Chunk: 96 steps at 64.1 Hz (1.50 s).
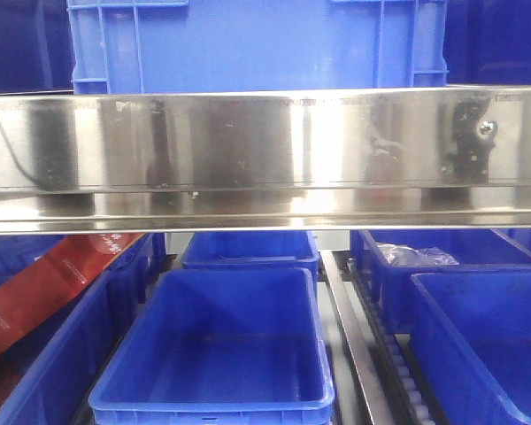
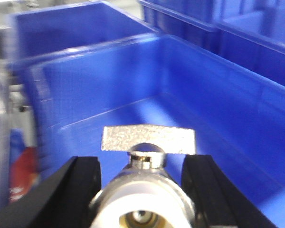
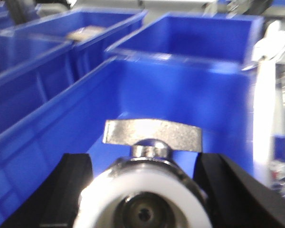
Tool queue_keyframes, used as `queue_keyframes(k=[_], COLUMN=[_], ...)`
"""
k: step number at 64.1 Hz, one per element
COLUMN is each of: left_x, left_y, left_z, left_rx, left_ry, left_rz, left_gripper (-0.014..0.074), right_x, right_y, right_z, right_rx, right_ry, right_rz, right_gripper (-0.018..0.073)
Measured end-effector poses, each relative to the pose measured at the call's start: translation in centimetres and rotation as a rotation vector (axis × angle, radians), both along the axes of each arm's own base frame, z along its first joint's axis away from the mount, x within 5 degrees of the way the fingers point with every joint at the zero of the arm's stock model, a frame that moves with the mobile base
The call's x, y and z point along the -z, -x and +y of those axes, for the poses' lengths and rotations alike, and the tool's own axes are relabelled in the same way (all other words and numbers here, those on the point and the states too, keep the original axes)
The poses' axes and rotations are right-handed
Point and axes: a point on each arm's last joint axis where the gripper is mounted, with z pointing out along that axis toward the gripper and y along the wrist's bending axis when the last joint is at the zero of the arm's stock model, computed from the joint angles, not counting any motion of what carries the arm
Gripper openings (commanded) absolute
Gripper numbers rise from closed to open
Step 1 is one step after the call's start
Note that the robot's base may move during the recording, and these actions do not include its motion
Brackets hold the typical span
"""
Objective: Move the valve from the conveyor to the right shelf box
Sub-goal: 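Extend both arms over the shelf rail into a blue bin, then open both grippers to release the valves into the blue bin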
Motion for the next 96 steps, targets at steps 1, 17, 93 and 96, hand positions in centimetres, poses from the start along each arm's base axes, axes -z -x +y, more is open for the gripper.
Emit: queue_keyframes(k=[1, 17, 93, 96], left_x=[0.3, 4.3, 6.1, 6.1], left_y=[-0.5, -5.1, -6.2, -6.1], left_z=[-0.4, -3.6, -4.6, -4.6], left_rx=[0.004, 0.021, 0.033, 0.033], left_ry=[-0.004, 0.029, 0.054, 0.055], left_rz=[0.008, 0.138, 0.22, 0.221], left_gripper=[-0.0111, -0.0111, -0.0111, -0.0111], right_x=[0.4, 4.6, 6.3, 6.4], right_y=[-0.4, -3.3, -4.5, -4.5], right_z=[0.3, 2.3, 2.9, 2.8], right_rx=[-0.003, -0.019, -0.024, -0.023], right_ry=[0.005, 0.065, 0.095, 0.098], right_rz=[0.01, 0.129, 0.186, 0.192], right_gripper=[-0.0162, -0.0162, -0.0168, -0.0167])
